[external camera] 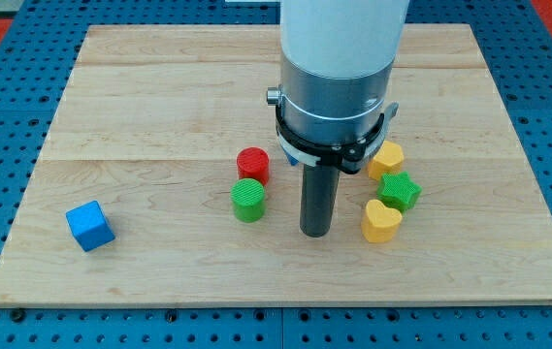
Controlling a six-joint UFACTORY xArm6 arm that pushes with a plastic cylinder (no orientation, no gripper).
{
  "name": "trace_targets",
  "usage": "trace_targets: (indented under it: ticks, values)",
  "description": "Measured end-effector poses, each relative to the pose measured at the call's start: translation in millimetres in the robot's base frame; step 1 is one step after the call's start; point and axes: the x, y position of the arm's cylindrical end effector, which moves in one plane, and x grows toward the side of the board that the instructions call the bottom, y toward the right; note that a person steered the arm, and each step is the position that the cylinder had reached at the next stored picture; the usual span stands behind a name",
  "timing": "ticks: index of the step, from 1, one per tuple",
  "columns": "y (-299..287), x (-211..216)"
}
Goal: Slide the hexagon upwards
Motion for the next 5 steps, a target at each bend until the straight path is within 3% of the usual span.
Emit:
trace_targets:
  ticks: [3, 4, 5]
  values:
    - [21.2, 6.3]
    - [57.2, -8.0]
    - [55.8, -41.0]
